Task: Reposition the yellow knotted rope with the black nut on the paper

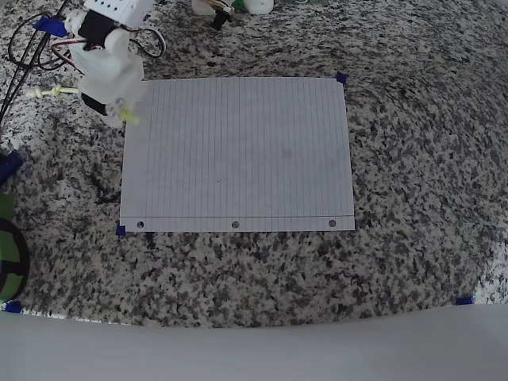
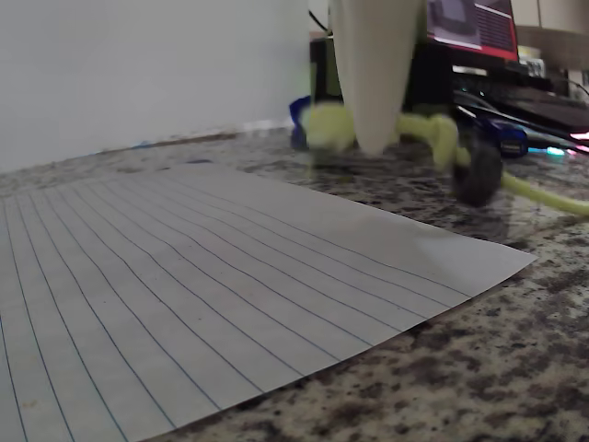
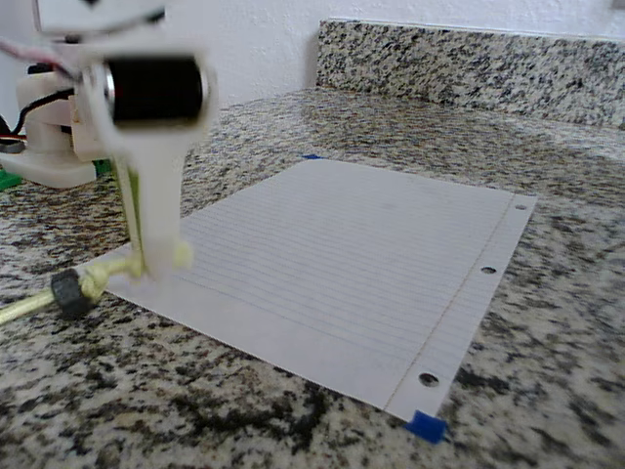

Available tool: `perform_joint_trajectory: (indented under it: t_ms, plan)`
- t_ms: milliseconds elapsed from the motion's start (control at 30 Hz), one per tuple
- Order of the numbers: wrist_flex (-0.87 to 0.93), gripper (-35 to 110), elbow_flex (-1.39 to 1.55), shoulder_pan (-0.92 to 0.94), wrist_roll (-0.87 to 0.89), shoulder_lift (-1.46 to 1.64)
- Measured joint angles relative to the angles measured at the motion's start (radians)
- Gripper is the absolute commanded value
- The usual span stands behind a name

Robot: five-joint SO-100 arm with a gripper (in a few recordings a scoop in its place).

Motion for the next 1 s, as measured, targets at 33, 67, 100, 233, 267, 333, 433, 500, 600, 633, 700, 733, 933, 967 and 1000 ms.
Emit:
perform_joint_trajectory:
  t_ms: [33,67,100,233,267,333,433,500,600,633,700,733,933,967,1000]
  plan:
    - [-0.008,0,0.0,0.0,-0.009,0.021]
    - [-0.012,0,0.0,-0.008,-0.02,0.043]
    - [-0.021,0,0.005,-0.015,-0.032,0.066]
    - [-0.103,0,0.055,-0.043,-0.058,0.163]
    - [-0.13,0,0.072,-0.043,-0.058,0.192]
    - [-0.189,0,0.109,-0.058,-0.058,0.256]
    - [-0.281,0,0.192,-0.078,-0.058,0.371]
    - [-0.345,0,0.265,-0.084,-0.058,0.466]
    - [-0.396,0,0.364,-0.112,-0.058,0.612]
    - [-0.405,0,0.397,-0.117,-0.058,0.667]
    - [-0.417,0,0.468,-0.123,-0.058,0.779]
    - [-0.417,0,0.502,-0.13,-0.06,0.836]
    - [-0.416,0,0.629,-0.135,-0.06,1.066]
    - [-0.416,0,0.643,-0.14,-0.06,1.092]
    - [-0.416,0,0.66,-0.144,-0.057,1.114]
